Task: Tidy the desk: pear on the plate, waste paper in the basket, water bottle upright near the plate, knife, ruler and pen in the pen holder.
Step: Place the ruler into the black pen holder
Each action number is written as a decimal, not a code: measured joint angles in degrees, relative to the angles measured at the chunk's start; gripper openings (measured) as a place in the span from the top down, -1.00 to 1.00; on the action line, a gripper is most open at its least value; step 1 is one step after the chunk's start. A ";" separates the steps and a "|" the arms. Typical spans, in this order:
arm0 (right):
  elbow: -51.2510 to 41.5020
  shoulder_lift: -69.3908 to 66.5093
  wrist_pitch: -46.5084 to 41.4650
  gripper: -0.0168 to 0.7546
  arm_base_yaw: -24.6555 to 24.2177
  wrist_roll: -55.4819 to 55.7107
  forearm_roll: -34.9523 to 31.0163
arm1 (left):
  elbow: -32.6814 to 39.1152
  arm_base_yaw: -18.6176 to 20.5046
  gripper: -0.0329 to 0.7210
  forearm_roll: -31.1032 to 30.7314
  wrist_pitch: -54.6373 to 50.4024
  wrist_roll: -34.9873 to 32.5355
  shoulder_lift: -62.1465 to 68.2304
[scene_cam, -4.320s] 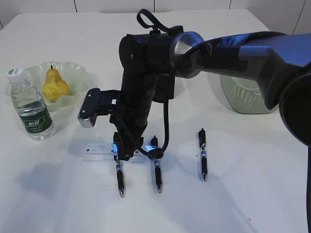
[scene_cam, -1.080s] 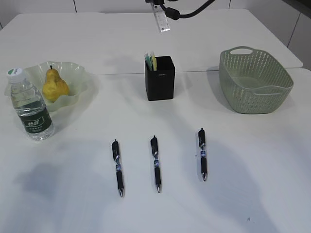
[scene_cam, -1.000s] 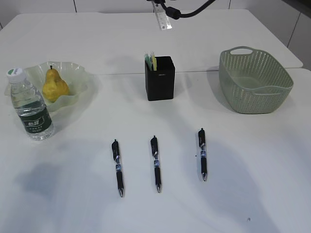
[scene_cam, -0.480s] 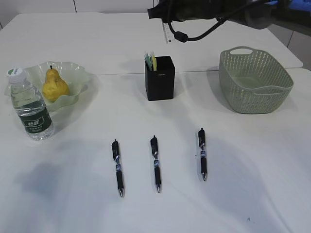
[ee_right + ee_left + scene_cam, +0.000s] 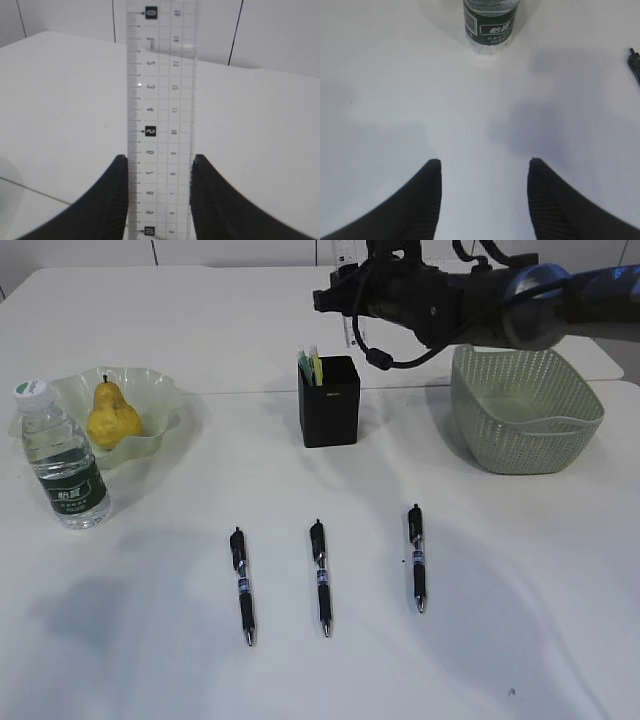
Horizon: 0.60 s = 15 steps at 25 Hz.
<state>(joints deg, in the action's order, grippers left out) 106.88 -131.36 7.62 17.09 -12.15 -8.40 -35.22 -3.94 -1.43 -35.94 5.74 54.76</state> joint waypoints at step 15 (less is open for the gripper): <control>-7.41 1.02 19.41 0.18 0.00 10.35 10.96 | 0.00 0.00 -0.11 0.00 -0.29 0.00 0.00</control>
<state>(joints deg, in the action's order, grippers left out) 99.47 -130.34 27.03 17.09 -1.80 2.56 -35.22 -3.94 -1.43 -36.23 5.74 54.76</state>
